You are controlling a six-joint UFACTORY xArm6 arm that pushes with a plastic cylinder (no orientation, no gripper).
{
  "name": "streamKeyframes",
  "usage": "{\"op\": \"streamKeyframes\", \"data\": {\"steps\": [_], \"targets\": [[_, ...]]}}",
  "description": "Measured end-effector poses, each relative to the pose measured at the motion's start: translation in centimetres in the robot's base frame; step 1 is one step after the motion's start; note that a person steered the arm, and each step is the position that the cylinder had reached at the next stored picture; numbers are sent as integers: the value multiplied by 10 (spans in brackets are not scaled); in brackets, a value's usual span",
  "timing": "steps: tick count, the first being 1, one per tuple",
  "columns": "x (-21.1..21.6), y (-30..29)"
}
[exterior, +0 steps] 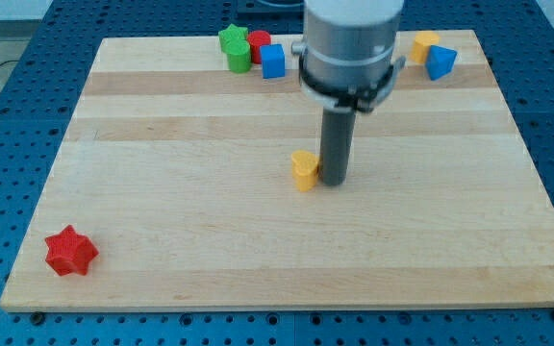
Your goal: Move the yellow heart into the right side of the blue cube
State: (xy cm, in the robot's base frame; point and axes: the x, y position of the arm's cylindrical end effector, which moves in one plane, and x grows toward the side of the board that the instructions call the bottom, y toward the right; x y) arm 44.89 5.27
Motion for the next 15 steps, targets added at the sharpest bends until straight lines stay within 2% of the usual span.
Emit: {"op": "streamKeyframes", "data": {"steps": [1, 2, 3, 4, 5, 6, 8, 9, 10, 11, 12, 13, 15], "targets": [[-17, 0], [38, -1], [66, -32], [52, -83], [9, -78], [8, -43], [72, -43], [70, 2], [15, 2], [4, -24], [52, -34], [54, -64], [-29, -39]]}}
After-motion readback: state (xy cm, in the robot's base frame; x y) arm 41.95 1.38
